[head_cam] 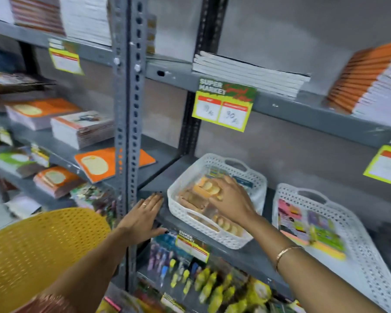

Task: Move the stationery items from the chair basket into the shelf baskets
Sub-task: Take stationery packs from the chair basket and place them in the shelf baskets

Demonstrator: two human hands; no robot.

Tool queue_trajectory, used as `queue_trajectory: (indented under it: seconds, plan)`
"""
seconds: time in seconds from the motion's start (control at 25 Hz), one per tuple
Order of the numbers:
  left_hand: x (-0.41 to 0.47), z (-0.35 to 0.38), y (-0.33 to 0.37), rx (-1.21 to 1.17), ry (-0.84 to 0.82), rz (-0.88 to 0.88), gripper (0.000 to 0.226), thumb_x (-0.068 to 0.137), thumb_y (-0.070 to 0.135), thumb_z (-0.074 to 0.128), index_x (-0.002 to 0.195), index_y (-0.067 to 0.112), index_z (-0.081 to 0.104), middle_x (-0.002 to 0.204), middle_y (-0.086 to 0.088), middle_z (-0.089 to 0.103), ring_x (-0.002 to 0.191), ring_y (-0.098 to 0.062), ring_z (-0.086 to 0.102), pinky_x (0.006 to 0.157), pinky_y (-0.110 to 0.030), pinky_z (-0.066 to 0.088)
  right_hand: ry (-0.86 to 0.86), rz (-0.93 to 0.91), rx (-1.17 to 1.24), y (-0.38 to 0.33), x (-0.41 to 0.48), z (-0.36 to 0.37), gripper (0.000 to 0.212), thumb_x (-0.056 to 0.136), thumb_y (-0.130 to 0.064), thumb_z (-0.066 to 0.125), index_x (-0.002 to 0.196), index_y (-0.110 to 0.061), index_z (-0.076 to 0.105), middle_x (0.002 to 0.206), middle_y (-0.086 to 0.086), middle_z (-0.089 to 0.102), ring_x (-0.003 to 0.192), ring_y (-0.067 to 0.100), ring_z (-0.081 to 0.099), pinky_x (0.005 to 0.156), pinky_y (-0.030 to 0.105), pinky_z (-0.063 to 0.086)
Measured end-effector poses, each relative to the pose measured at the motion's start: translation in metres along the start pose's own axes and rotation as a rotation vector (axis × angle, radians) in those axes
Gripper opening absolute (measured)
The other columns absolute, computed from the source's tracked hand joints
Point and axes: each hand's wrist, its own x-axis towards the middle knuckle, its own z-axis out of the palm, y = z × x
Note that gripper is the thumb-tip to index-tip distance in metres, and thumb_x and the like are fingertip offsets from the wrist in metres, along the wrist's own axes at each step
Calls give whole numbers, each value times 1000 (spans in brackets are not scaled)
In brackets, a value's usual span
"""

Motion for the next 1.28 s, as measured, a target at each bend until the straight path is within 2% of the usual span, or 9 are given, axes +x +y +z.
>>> queue_trajectory:
  seconds: [0.08, 0.16, 0.28, 0.44, 0.56, 0.76, 1.0, 1.28]
  plan:
    - [7, 7, 0, 18, -38, 14, 106, 72, 79, 18, 149, 8, 3, 156, -6, 0, 143, -20, 1, 114, -34, 2, -94, 70, -16, 25, -10, -1, 52, 79, -45, 61, 127, -27, 50, 133, 5, 51, 125, 25, 45, 98, 35, 40]
    - [15, 15, 0, 22, -20, 25, 111, 66, 80, 11, 149, 7, 8, 156, -9, 7, 143, -21, 6, 114, -36, 6, -191, 123, -42, 44, -20, 1, 55, 81, -47, 59, 130, -25, 46, 134, 5, 50, 126, 24, 44, 98, 33, 39]
    - [21, 28, -5, 8, -14, 17, 110, 67, 79, 12, 147, 5, 16, 154, -11, 19, 141, -23, 16, 114, -38, 13, -314, 125, -55, 57, -30, 10, 59, 83, -44, 58, 136, -26, 39, 143, 1, 42, 133, 21, 36, 103, 33, 36]
    - [22, 34, -10, -20, 2, 23, 103, 72, 76, 20, 144, 3, 28, 149, -13, 31, 137, -25, 28, 112, -42, 20, -387, 132, -46, 55, -32, 18, 83, 67, -71, 46, 135, -25, 37, 153, -1, 30, 137, 21, 31, 109, 36, 34]
    - [20, 33, -6, -6, 12, 7, 98, 75, 74, 24, 140, 1, 37, 143, -14, 41, 131, -27, 38, 108, -44, 26, -421, 145, -47, 58, -29, 23, 76, 76, -61, 52, 138, -24, 30, 150, -1, 34, 134, 22, 38, 104, 39, 40]
    - [19, 33, -4, 8, -10, -23, 92, 79, 71, 22, 140, 4, 37, 143, -11, 42, 132, -24, 38, 109, -42, 26, -456, 90, -97, 65, -24, 28, 66, 81, -51, 56, 137, -30, 27, 142, 0, 46, 123, 22, 49, 94, 40, 48]
    - [18, 37, -6, 17, -14, -28, 84, 82, 67, 27, 133, 3, 47, 134, -11, 52, 123, -25, 48, 104, -45, 36, -461, 79, -83, 66, -23, 32, 65, 79, -52, 58, 132, -29, 28, 135, 4, 52, 117, 26, 52, 88, 43, 50]
    - [19, 41, -4, 26, 75, -4, 81, 82, 62, 47, 136, 3, 42, 138, -12, 48, 127, -25, 44, 107, -45, 31, -450, 56, -108, 72, -21, 38, 61, 80, -48, 59, 128, -32, 27, 130, 5, 56, 112, 25, 54, 86, 43, 52]
